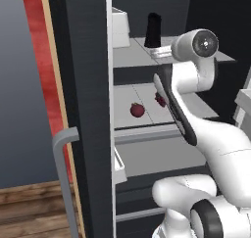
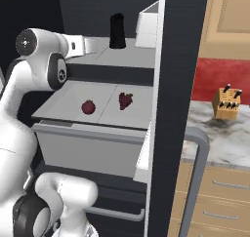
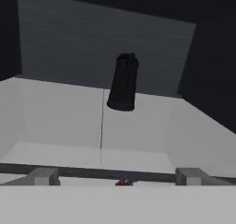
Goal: Move the beet and grapes from the top shelf to the second highest shelf to make space. Then, place the pitcher from the counter on the cleared top shelf.
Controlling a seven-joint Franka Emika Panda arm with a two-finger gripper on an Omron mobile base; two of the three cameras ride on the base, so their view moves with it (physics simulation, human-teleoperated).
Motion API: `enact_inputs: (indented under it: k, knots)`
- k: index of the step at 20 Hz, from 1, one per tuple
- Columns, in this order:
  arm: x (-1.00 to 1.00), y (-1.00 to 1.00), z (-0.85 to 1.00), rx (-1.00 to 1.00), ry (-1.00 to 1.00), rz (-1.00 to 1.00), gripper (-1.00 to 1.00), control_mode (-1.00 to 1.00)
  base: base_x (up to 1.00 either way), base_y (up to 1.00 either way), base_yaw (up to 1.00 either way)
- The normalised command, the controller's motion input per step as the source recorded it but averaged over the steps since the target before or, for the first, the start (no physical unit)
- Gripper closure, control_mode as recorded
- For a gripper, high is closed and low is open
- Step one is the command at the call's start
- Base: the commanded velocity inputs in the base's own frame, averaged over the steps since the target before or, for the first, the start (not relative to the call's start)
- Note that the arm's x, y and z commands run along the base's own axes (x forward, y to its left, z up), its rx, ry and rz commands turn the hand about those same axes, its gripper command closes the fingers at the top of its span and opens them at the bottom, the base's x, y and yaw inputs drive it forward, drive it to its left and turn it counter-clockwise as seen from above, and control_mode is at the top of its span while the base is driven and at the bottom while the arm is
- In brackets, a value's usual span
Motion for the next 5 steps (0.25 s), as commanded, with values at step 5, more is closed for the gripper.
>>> enact_inputs:
  k: [5]
  knots:
    - [-1.0,0.13,-0.02,-0.04,0.09,0.0,-1.0,-1.0,0.0,0.0,0.0]
